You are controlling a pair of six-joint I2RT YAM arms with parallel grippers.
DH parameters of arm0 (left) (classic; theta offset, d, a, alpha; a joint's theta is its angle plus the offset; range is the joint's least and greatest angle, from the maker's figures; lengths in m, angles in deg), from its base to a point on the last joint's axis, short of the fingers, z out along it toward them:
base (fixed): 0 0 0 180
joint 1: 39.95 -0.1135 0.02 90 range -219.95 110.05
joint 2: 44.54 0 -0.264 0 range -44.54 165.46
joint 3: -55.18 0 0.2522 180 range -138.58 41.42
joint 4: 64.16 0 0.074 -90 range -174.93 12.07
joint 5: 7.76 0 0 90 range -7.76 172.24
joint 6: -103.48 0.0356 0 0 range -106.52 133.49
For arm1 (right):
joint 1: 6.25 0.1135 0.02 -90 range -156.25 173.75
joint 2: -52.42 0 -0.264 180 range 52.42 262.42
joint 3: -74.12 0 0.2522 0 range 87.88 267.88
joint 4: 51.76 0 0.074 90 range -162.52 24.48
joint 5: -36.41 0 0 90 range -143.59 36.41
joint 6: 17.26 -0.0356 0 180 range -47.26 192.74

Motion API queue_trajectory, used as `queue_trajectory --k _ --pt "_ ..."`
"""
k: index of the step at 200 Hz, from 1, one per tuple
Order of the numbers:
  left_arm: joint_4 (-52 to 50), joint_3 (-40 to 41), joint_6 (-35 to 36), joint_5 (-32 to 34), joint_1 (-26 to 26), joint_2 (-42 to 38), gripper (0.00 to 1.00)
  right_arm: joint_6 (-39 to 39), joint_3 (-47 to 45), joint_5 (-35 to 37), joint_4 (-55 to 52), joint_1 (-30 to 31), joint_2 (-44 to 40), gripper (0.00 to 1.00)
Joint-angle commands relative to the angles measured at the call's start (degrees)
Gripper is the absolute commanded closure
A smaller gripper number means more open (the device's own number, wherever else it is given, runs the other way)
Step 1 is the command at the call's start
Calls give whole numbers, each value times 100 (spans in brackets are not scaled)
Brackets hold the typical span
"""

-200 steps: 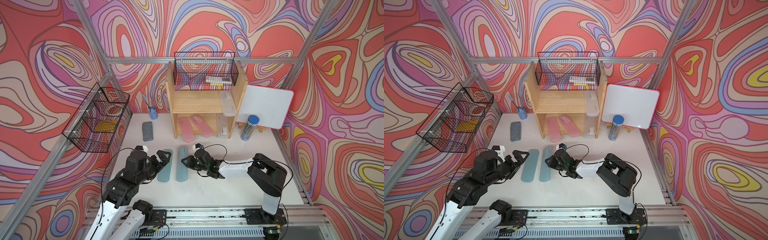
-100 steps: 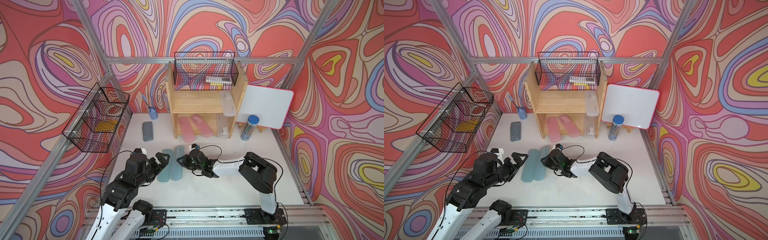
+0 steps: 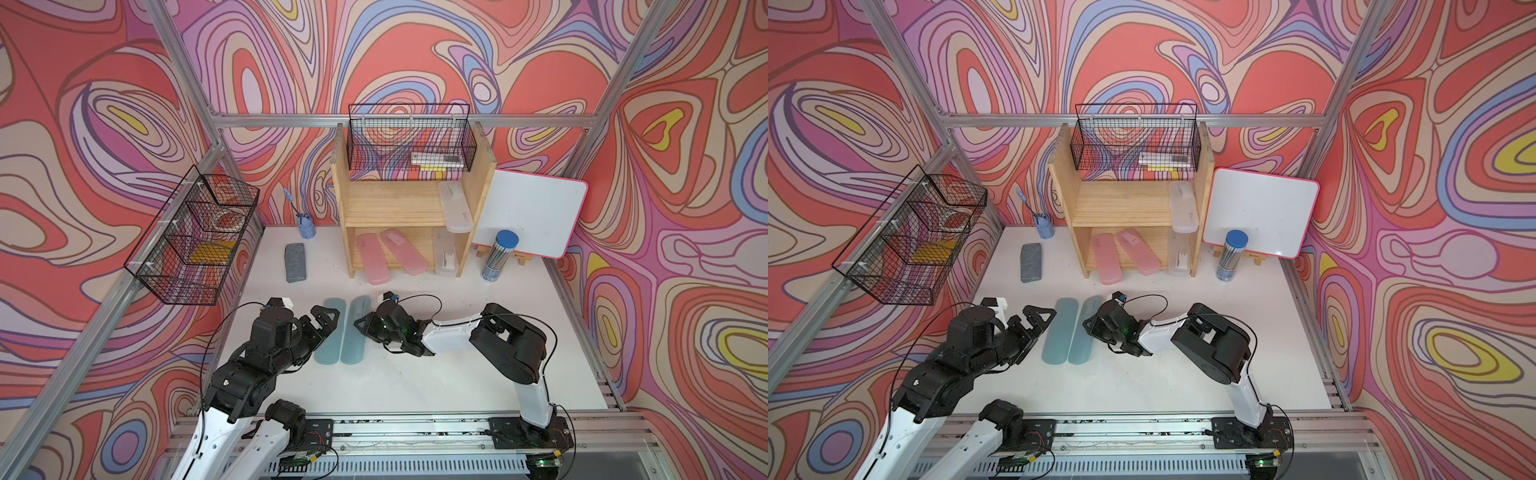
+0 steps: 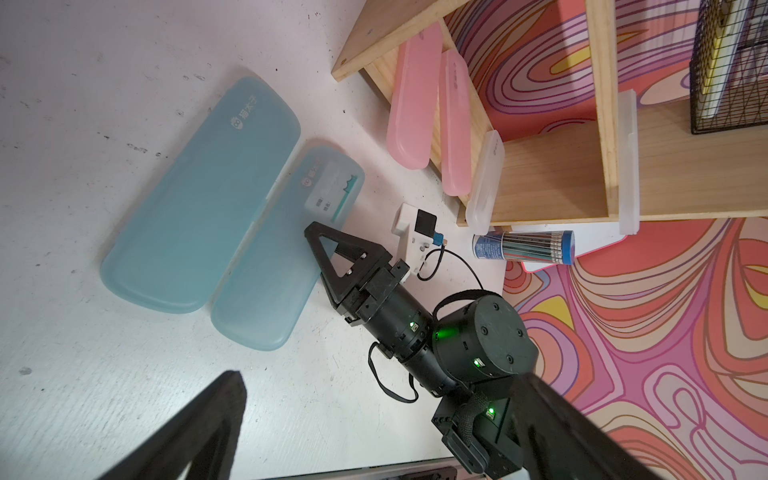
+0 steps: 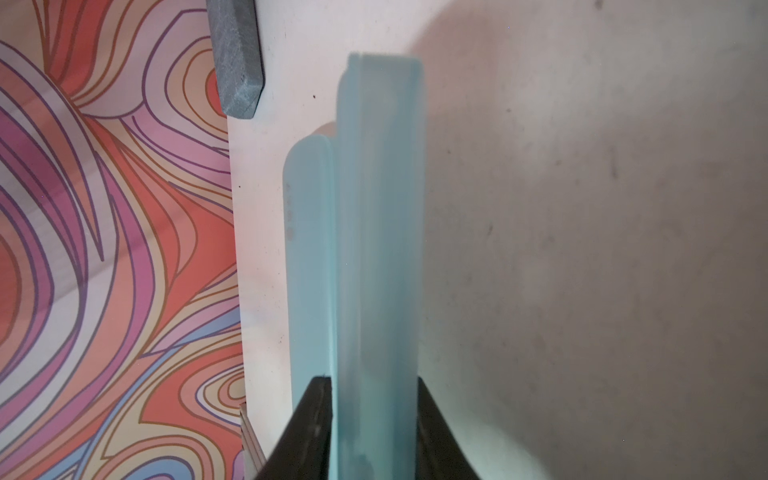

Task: Remove the pencil cases from the shelf
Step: Place the pencil case at the center of the board.

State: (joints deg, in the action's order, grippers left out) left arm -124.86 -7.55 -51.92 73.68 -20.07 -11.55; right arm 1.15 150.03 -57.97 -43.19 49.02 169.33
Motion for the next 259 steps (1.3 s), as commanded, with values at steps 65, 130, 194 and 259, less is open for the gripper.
queue_trajectory --k 65,130,194,259 --pt "31 159 -59 114 -22 -117 1 158 295 22 -536 34 -21 44" --pt "304 212 -57 4 -19 -85 1 408 403 35 -1212 6 -356 32" --pt "1299 124 39 -740 -20 462 1 1201 368 114 -2256 -147 -1313 25" --pt "2659 -388 -275 -1526 30 1731 1 1915 295 825 -4171 -433 -2911 12"
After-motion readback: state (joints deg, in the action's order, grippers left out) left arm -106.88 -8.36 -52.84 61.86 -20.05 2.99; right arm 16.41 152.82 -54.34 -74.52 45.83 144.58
